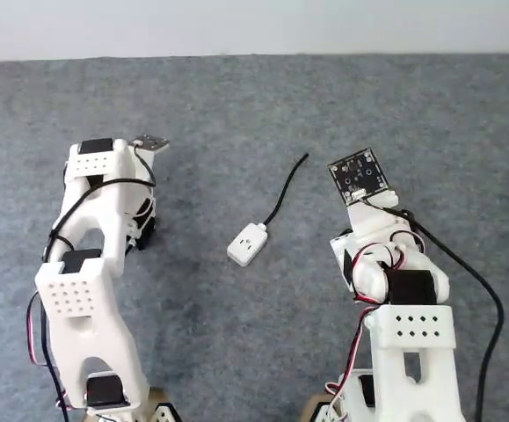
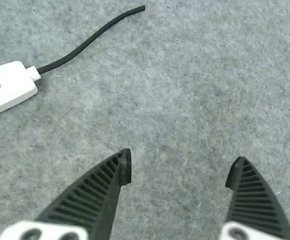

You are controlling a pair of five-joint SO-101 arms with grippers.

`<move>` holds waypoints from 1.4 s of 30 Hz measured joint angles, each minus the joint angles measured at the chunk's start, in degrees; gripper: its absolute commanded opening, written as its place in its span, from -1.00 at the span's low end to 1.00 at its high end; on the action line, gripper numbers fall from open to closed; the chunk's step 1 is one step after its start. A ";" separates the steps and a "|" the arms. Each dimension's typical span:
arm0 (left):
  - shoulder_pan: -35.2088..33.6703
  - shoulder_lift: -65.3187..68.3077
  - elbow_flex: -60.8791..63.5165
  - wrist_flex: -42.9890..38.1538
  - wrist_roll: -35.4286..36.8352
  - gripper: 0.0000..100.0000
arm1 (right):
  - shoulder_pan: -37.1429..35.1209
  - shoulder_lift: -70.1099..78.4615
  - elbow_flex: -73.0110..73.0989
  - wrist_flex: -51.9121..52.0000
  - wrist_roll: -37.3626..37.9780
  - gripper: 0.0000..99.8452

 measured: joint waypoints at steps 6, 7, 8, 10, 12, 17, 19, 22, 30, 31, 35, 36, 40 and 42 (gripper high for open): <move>-0.53 -4.84 0.09 -0.26 0.26 -0.98 | 0.00 0.00 0.00 0.00 0.00 -0.37; -0.35 -6.59 0.09 0.00 0.26 -0.98 | 0.00 0.00 0.00 0.00 0.00 -0.37; 0.00 -8.18 0.09 0.44 0.26 -0.98 | 0.00 0.00 0.00 0.00 0.00 -0.37; 0.97 -11.34 0.09 1.67 0.26 -0.98 | 0.00 0.00 0.00 0.00 0.00 -0.37; 2.02 -14.15 0.09 2.81 0.26 -0.98 | 0.00 0.00 0.00 0.00 0.00 -0.37; 4.92 -18.99 0.62 5.45 0.26 -0.98 | 0.00 0.00 0.00 0.00 0.00 -0.37; 5.80 -19.34 0.62 5.98 0.26 -0.98 | 0.00 0.00 0.00 0.00 0.00 -0.37; 6.15 -19.34 2.37 5.98 0.26 -0.98 | 0.00 0.00 0.00 0.00 0.00 -0.37; 5.98 -16.97 12.04 -0.09 0.26 -0.97 | 0.09 0.00 2.02 0.00 0.00 -0.37; 5.98 -16.70 12.04 -0.35 0.26 -0.97 | 0.00 0.00 2.02 0.00 0.00 -0.37; 5.98 -16.70 12.04 -0.44 0.26 -0.85 | 0.00 0.00 2.02 0.00 0.00 -0.37; 5.98 -16.70 12.04 -0.44 0.26 -0.77 | 0.00 0.00 2.02 0.00 0.00 -0.37; 5.98 -16.53 12.04 -0.44 0.26 -0.61 | 0.00 0.00 2.02 0.00 0.00 -0.37; 5.98 -16.53 12.04 -0.44 0.26 -0.63 | 0.00 0.00 2.02 0.00 0.00 -0.37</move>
